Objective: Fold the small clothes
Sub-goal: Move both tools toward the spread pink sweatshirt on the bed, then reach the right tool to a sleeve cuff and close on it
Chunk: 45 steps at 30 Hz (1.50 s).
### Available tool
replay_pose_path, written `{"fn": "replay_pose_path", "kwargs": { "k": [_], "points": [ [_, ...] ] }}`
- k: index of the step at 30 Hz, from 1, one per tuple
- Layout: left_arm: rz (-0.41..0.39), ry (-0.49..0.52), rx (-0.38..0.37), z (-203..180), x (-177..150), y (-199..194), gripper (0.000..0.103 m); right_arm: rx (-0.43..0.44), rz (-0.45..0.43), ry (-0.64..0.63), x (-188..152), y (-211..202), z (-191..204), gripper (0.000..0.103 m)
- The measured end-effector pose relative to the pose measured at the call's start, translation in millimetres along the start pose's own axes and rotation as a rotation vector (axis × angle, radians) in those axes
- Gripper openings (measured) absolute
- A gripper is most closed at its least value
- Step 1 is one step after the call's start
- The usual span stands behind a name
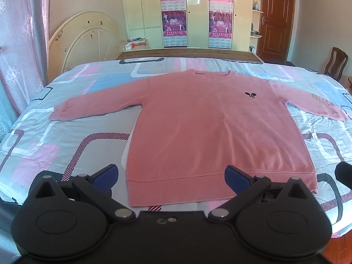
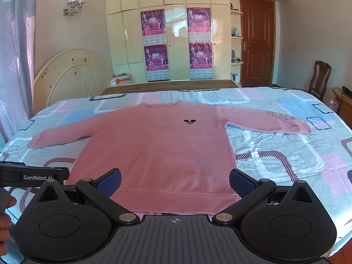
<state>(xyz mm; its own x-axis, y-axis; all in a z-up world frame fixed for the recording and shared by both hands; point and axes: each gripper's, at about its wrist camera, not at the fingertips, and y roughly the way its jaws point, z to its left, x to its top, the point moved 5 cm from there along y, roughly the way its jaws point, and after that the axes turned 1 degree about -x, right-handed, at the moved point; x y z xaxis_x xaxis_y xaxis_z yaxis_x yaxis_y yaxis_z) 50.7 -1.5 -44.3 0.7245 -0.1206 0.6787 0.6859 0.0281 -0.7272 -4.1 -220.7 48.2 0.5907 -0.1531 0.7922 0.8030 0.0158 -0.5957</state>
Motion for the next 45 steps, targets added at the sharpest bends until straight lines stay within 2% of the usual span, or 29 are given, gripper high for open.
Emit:
{"fn": "replay_pose_path", "kwargs": {
  "k": [5, 14, 22, 25, 32, 37, 45],
  "points": [
    [0.037, 0.015, 0.017, 0, 2, 7, 0.103, -0.002, 0.001, 0.005, 2, 4, -3, 0.103],
    [0.013, 0.023, 0.029, -4, 10, 17, 0.103, -0.012, 0.007, 0.02, 7, 13, -10, 0.103],
    [0.009, 0.022, -0.019, -13, 19, 32, 0.103, -0.027, 0.009, 0.037, 11, 27, -21, 0.103],
    [0.011, 0.016, -0.069, -18, 24, 41, 0.103, -0.042, 0.009, 0.042, 14, 34, -29, 0.103],
    [-0.022, 0.043, -0.102, -31, 42, 66, 0.103, -0.117, -0.006, 0.074, 21, 56, -61, 0.103],
    [0.007, 0.0, -0.191, -47, 53, 91, 0.103, -0.158, -0.004, 0.106, 29, 78, -93, 0.103],
    [0.005, 0.04, -0.171, -79, 82, 130, 0.102, -0.184, -0.026, 0.154, 55, 119, -147, 0.103]
  ]
}}
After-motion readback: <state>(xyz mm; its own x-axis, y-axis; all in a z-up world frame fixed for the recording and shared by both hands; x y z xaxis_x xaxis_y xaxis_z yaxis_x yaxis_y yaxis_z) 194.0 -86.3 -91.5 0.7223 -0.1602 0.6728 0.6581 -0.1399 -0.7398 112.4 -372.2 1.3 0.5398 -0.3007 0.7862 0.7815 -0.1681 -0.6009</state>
